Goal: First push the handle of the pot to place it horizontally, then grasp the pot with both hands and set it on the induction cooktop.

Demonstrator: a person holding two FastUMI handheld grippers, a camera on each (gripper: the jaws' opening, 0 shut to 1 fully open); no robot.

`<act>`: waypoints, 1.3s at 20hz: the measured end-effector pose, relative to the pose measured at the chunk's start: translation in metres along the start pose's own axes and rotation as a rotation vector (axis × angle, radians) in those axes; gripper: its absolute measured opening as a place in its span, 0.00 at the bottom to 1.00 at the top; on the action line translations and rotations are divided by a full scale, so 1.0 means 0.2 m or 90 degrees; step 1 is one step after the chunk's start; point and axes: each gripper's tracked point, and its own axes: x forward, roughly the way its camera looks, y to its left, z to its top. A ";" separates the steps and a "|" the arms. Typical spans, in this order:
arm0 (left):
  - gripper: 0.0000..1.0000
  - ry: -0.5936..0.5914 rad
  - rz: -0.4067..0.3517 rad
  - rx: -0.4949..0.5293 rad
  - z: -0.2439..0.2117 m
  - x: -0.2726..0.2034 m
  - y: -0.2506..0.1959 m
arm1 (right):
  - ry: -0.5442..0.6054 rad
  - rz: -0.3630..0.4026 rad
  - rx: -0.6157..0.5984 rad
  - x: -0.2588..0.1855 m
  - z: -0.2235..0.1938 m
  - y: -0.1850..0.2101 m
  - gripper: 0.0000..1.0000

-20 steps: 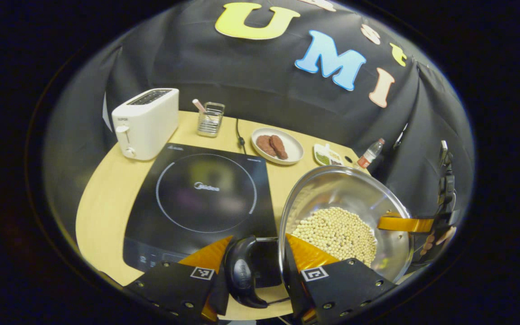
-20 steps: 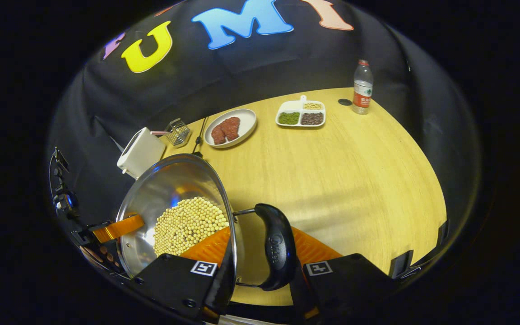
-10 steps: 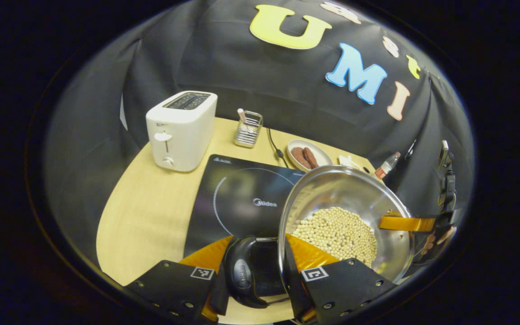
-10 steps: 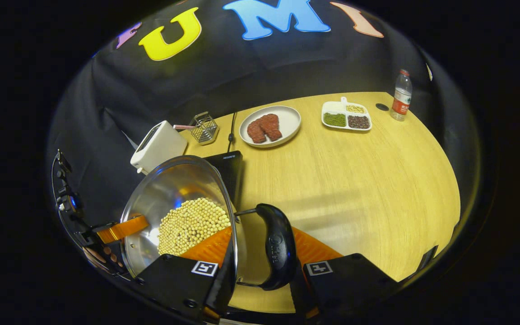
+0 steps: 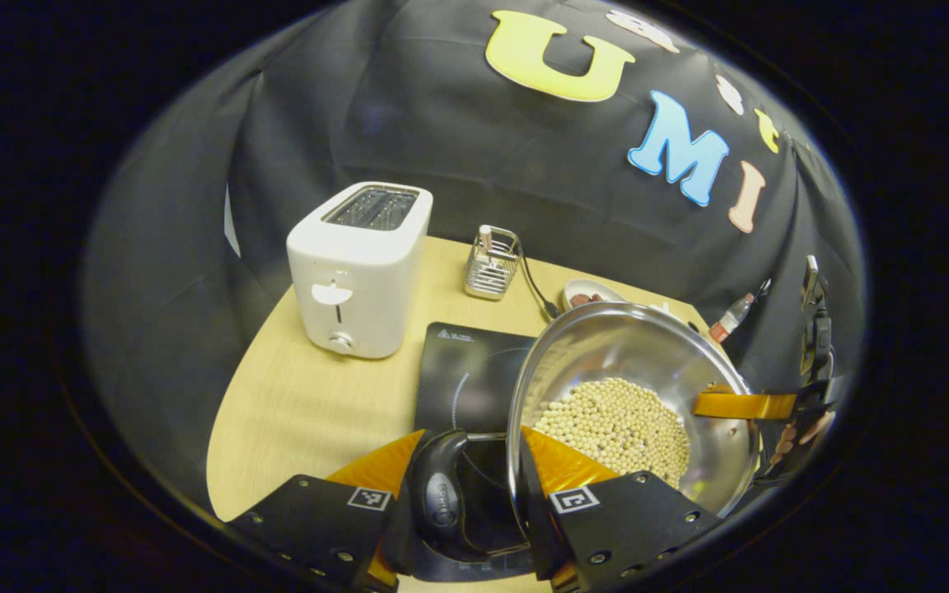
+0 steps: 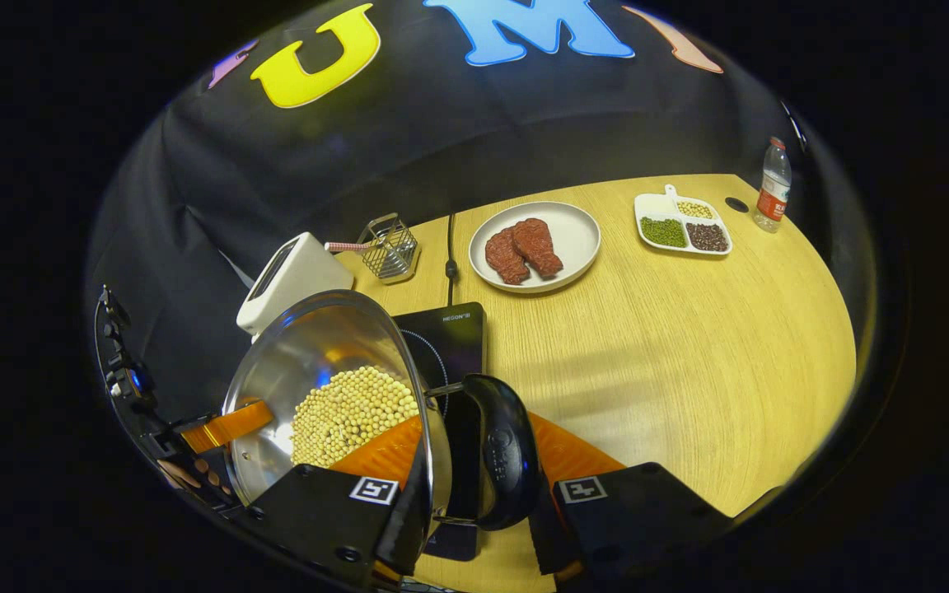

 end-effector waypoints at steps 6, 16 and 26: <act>0.54 0.000 -0.008 0.007 0.06 0.24 0.11 | -0.005 -0.008 0.015 0.19 0.04 0.01 0.53; 0.55 0.024 -0.009 0.029 0.03 0.43 0.18 | 0.008 -0.014 0.029 0.38 0.02 -0.02 0.53; 0.61 0.033 0.007 0.017 0.00 0.40 0.18 | 0.006 -0.031 0.023 0.39 0.01 -0.03 0.60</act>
